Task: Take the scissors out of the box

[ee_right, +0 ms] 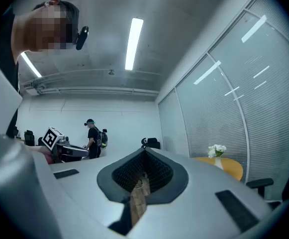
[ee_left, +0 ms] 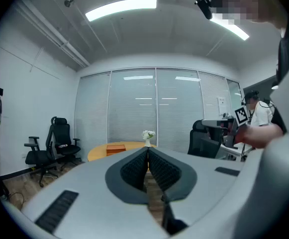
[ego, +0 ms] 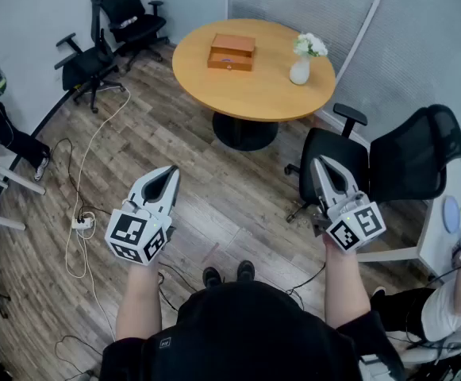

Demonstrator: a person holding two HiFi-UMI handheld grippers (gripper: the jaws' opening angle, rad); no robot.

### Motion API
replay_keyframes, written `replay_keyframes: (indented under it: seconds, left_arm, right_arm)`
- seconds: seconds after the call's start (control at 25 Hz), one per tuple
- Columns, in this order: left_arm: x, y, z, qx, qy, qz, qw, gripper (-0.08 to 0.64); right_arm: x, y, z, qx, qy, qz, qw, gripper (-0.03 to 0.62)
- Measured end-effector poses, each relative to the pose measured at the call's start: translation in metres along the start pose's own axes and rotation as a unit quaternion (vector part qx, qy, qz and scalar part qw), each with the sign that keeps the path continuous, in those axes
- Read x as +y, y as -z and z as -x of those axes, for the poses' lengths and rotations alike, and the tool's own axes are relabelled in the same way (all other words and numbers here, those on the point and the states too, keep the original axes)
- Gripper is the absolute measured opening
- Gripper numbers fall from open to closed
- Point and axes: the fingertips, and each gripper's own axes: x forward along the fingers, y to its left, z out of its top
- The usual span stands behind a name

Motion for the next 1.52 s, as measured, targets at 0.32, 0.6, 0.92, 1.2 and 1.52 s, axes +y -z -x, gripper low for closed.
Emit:
replay_keyframes:
  seconds: [0.32,0.6,0.92,1.2,1.52]
  left_arm:
    - [-0.009,0.005,-0.002,0.006,-0.008,0.008,0.9999,0.014]
    - [-0.023,0.008,-0.007,0.008,-0.025,0.015,0.9995,0.014]
    - [-0.042,0.012,-0.020,0.012,-0.023,0.015,0.9996,0.014]
    - [-0.018,0.020,-0.052,0.006,-0.025,0.026,0.9993,0.014]
    - [0.057,0.024,-0.114,0.001,-0.014,0.039,0.9992,0.014]
  right_arm:
    - [-0.020,0.003,0.019,0.001,0.013,-0.011,1.000,0.035]
    - [-0.041,0.004,0.038,0.003,0.009,-0.004,1.000,0.035]
    - [-0.055,0.015,0.047,0.007,0.001,-0.025,1.000,0.037]
    - [-0.080,0.027,0.019,0.023,0.005,-0.029,0.999,0.038]
    - [-0.111,0.039,-0.065,0.039,0.017,-0.026,0.999,0.038]
